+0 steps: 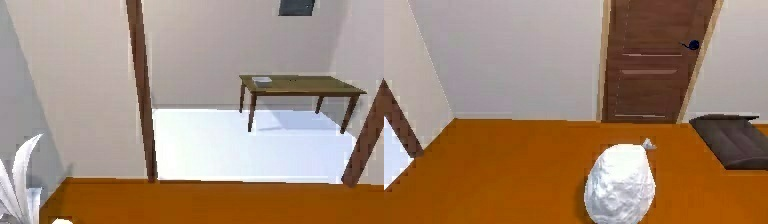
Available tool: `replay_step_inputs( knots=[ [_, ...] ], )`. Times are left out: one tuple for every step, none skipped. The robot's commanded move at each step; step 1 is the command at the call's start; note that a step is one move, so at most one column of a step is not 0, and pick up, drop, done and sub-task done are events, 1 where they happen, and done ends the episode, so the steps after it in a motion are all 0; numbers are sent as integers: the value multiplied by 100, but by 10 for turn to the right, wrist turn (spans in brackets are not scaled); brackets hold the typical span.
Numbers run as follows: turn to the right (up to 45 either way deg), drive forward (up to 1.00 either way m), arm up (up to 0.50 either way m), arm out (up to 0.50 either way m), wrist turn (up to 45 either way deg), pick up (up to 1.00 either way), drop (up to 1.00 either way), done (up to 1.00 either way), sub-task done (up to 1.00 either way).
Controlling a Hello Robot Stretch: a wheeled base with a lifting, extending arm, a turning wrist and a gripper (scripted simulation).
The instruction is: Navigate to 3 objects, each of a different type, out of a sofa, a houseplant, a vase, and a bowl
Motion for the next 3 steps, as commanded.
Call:
replay_step_inputs(
  knots=[
    [-450,0,0,0,0,0,0,0,0],
    [0,0,0,0,0,0,0,0,100],
    [450,0,0,0,0,0,0,0,0]
  ],
)
